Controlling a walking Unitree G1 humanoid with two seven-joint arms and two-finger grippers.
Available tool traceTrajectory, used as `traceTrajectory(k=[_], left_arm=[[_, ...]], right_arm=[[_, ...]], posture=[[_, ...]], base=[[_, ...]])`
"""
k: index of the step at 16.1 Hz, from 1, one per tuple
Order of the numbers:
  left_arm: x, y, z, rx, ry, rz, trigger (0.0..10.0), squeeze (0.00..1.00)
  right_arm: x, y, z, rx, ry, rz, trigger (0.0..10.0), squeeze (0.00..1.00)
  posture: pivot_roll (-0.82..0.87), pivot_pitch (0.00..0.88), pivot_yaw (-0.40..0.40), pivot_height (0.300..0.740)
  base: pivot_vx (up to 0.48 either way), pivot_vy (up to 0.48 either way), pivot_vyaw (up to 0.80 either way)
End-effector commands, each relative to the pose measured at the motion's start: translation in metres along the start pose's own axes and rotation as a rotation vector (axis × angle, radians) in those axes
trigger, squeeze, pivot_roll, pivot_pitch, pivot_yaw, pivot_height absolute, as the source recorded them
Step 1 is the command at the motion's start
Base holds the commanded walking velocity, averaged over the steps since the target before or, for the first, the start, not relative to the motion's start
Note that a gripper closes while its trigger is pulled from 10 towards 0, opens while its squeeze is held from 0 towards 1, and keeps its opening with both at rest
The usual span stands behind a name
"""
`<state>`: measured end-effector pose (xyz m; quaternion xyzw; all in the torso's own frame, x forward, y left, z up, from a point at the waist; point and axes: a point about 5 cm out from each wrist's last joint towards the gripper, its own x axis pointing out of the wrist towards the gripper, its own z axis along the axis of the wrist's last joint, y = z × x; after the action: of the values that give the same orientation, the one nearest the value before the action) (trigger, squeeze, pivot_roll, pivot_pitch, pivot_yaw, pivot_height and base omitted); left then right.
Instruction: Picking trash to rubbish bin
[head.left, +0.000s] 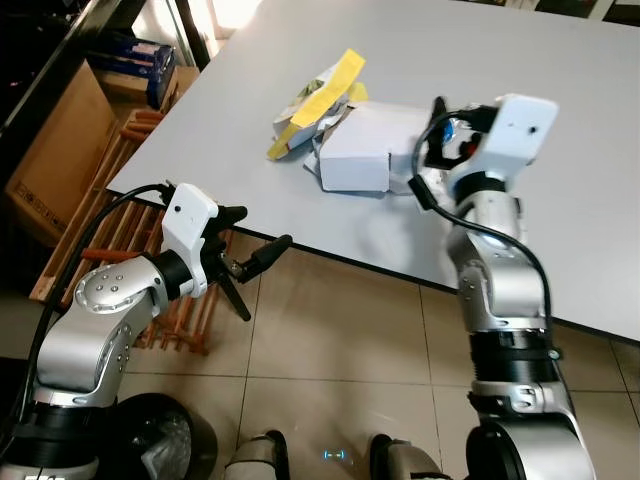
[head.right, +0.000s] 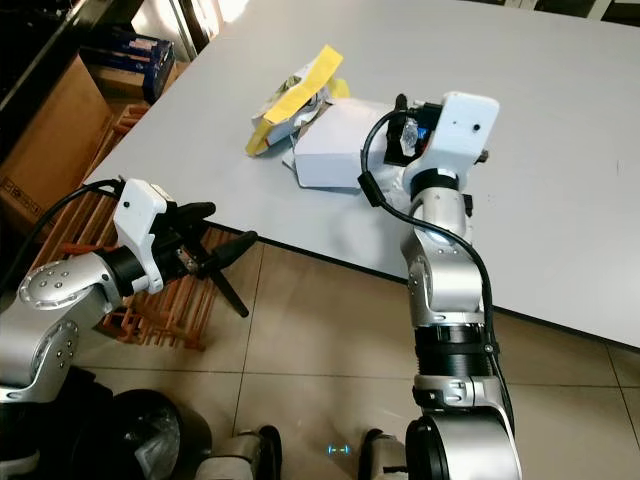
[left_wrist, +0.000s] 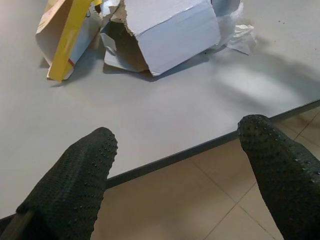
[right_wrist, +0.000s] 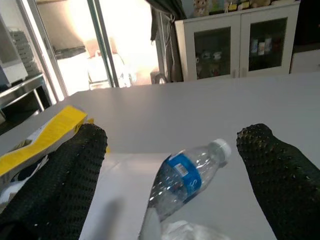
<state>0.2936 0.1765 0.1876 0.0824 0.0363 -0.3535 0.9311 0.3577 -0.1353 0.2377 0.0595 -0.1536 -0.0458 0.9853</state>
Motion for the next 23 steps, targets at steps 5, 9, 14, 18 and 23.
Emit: traceTrajectory(k=[5,9,14,18,23], left_arm=[[-0.006,0.003,0.001,0.029,0.009,0.022,10.0,0.0],[-0.006,0.002,0.004,0.053,-0.003,0.039,10.0,0.0],[-0.012,0.002,0.004,0.052,-0.002,0.056,10.0,0.0],[-0.011,0.003,0.005,0.054,-0.002,0.065,10.0,0.0],[-0.01,0.003,0.004,0.051,-0.002,0.061,10.0,0.0]], right_arm=[[0.004,0.011,-0.012,0.135,0.081,0.046,10.0,0.0],[0.007,0.017,-0.02,0.212,0.136,0.039,10.0,0.0],[0.013,0.019,-0.038,0.367,0.248,0.032,10.0,0.0],[0.014,0.033,-0.046,0.488,0.303,0.142,10.0,0.0],[0.018,0.038,-0.039,0.47,0.262,0.2,10.0,0.0]], posture=[[0.21,0.231,0.048,0.74],[0.22,0.234,0.038,0.74],[0.25,0.238,0.026,0.74],[0.24,0.237,0.027,0.74],[0.24,0.236,0.026,0.74]], base=[[0.0,0.0,0.0],[0.0,0.0,0.0],[0.0,0.0,0.0],[0.0,0.0,0.0],[0.0,0.0,0.0]])
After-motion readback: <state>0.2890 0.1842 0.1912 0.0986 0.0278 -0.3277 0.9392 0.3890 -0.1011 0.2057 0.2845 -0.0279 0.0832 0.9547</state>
